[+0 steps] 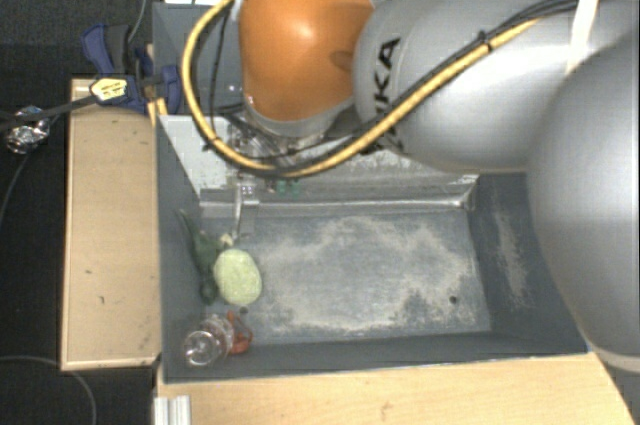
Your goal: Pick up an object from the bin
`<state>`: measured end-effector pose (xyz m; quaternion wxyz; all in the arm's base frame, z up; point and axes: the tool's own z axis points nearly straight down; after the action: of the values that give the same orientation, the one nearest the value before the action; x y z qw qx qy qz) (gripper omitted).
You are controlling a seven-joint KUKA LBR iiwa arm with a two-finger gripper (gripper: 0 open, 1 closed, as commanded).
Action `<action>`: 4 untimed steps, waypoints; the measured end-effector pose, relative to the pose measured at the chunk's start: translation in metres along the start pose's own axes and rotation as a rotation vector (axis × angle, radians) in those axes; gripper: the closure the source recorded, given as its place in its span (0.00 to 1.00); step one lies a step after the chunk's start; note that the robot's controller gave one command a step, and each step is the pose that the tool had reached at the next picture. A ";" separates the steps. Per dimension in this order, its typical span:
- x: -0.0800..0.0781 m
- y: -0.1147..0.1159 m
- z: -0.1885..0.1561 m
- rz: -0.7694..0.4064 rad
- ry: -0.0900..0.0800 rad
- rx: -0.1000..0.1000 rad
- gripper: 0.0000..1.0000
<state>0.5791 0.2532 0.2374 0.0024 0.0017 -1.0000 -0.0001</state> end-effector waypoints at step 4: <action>0.034 -0.015 0.093 -0.126 -0.015 -0.005 0.00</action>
Offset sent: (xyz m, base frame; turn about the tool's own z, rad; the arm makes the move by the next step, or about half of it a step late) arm -0.0241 -0.0409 -0.0750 -0.0788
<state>0.5447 0.2383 0.1442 -0.0050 0.0645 -0.9979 -0.0026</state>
